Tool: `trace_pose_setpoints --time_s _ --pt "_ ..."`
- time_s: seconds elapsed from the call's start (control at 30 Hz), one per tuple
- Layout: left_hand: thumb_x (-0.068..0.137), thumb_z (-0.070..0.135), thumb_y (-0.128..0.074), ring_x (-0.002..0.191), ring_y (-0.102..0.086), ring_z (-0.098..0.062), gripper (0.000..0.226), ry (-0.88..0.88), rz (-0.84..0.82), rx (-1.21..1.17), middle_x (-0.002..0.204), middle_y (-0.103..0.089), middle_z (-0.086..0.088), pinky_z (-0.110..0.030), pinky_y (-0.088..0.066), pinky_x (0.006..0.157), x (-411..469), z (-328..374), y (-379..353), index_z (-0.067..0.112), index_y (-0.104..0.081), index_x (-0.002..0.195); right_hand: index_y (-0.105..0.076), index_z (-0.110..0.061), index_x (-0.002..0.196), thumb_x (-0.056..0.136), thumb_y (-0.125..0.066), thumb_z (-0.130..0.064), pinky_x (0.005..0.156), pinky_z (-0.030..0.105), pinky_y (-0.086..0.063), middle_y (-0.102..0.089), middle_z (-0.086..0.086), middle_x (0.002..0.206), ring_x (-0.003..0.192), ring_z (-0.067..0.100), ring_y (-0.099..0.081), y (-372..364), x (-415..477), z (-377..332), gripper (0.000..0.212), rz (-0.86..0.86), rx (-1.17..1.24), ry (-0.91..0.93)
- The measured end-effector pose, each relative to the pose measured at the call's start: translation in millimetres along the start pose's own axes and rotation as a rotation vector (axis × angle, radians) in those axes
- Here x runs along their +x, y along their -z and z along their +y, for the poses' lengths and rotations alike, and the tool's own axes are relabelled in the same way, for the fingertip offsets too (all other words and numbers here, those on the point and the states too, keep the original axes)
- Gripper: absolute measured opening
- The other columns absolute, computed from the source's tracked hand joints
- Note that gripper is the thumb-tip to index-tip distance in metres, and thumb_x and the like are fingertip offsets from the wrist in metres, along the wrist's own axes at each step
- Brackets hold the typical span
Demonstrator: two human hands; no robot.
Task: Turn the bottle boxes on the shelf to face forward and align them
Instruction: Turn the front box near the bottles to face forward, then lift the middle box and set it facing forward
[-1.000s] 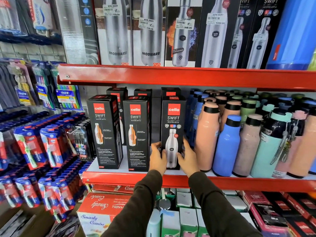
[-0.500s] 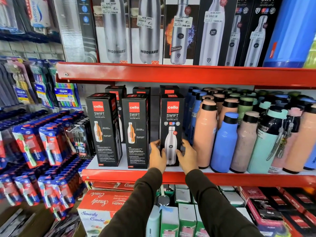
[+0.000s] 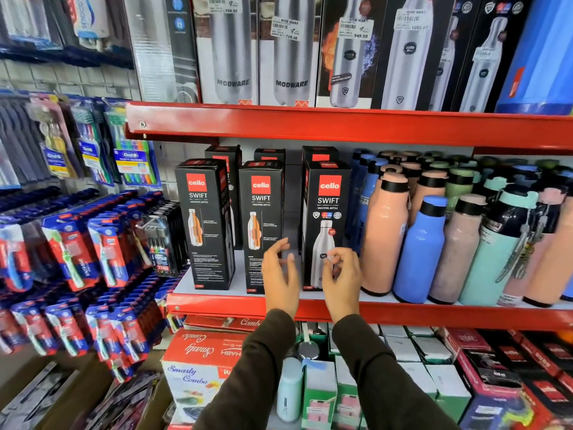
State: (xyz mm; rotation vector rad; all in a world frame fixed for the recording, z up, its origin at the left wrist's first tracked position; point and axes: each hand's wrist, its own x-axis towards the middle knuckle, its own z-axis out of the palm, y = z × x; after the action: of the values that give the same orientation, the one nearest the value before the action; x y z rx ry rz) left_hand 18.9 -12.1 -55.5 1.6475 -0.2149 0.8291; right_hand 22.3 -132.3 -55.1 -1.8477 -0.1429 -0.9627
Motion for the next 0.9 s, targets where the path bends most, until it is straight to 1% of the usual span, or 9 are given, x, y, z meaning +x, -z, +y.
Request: trace_pose_setpoints --time_s 0.17,0.23,0.3,0.37,0.43,0.5,0.63,0.8,0.9 --pt "0.095 0.01 -0.049 0.123 -0.043 -0.019 0.04 -0.052 0.229 0.192 0.134 -0.046 -0.003 -0.026 -0.028 0.103 19.6 -7.5 30.5 0.017 -0.044 0.134 -0.055 -0.022 0.128 0.095 -0.056 -0.01 0.08 0.007 -0.047 -0.057 -0.007 0.12 0.101 -0.001 -0.058 -35.8 -12.3 -25.6 0.034 -0.2 0.084 0.004" --pt "0.095 0.009 -0.049 0.131 -0.036 -0.021 0.049 0.034 0.178 0.192 0.143 -0.039 -0.008 -0.03 -0.026 0.109 29.3 -19.2 42.1 0.014 -0.036 0.142 -0.044 -0.02 0.142 0.099 -0.05 -0.013 0.097 0.009 -0.041 -0.05 -0.007 0.137 0.123 0.002 -0.052 -51.5 -13.4 -29.6 0.044 -0.326 0.08 -0.074" --pt "0.098 0.012 -0.047 0.14 -0.032 -0.022 0.055 0.13 0.054 0.128 0.152 -0.031 -0.011 -0.032 -0.025 0.114 35.9 -31.3 51.3 0.013 -0.027 0.149 -0.032 -0.016 0.15 0.101 -0.046 -0.016 0.113 0.021 -0.031 -0.04 0.0 0.152 0.14 0.012 -0.038 -64.6 -12.9 -34.4 0.051 -0.409 0.052 -0.159" --pt "0.1 0.016 -0.043 0.144 -0.032 -0.024 0.055 0.222 -0.066 0.065 0.156 -0.03 -0.012 -0.035 -0.027 0.118 40.7 -38.1 58.5 0.012 -0.022 0.151 -0.023 -0.013 0.153 0.102 -0.043 -0.017 0.117 0.025 -0.022 -0.032 0.005 0.158 0.147 0.019 -0.029 -72.3 -11.4 -38.6 0.054 -0.477 0.008 -0.238" --pt "0.102 0.019 -0.041 0.128 -0.05 -0.017 0.05 0.3 -0.144 0.089 0.148 -0.044 -0.016 -0.03 -0.036 0.108 43.6 -41.2 66.1 0.013 -0.028 0.15 -0.022 -0.011 0.152 0.102 -0.043 -0.014 0.111 0.02 -0.022 -0.035 0.007 0.155 0.146 0.021 -0.032 -79.0 -11.9 -40.6 0.055 -0.52 -0.003 -0.277" --pt "0.102 0.019 -0.041 0.093 -0.058 -0.005 0.046 0.326 -0.152 0.11 0.133 -0.057 -0.022 -0.025 -0.039 0.09 45.6 -42.2 71.7 0.014 -0.036 0.148 -0.024 -0.014 0.151 0.098 -0.048 -0.009 0.113 0.024 -0.027 -0.042 0.008 0.151 0.142 0.023 -0.038 -84.4 -14.5 -41.6 0.059 -0.509 0.01 -0.257" --pt "0.1 0.019 -0.046 0.111 -0.061 -0.019 0.043 0.339 -0.107 0.046 0.132 -0.061 -0.017 -0.021 -0.039 0.093 49.3 -46.1 77.7 0.014 -0.044 0.143 -0.027 -0.016 0.149 0.09 -0.058 -0.003 0.111 0.026 -0.031 -0.047 0.009 0.143 0.136 0.021 -0.041 -92.2 -17.6 -42.7 0.068 -0.463 -0.042 -0.225" --pt "0.098 0.023 -0.053 0.109 -0.06 -0.006 0.042 0.332 -0.076 -0.089 0.122 -0.065 -0.006 -0.024 -0.044 0.097 51.1 -45.3 83.1 0.017 -0.05 0.14 -0.026 -0.023 0.15 0.073 -0.078 -0.011 0.116 0.041 -0.034 -0.045 0.007 0.145 0.138 0.022 -0.039 -97.3 -14.4 -42.3 0.093 -0.396 -0.092 -0.157" --pt "0.095 0.026 -0.058 0.103 -0.06 0.011 0.04 0.301 -0.101 -0.192 0.125 -0.062 0.005 -0.023 -0.049 0.098 50.5 -43.2 84.5 0.025 -0.054 0.135 -0.028 -0.027 0.147 0.062 -0.087 -0.025 0.112 0.044 -0.04 -0.048 0.004 0.14 0.135 0.021 -0.043 -100.0 -11.8 -44.2 0.103 -0.334 -0.08 -0.149"
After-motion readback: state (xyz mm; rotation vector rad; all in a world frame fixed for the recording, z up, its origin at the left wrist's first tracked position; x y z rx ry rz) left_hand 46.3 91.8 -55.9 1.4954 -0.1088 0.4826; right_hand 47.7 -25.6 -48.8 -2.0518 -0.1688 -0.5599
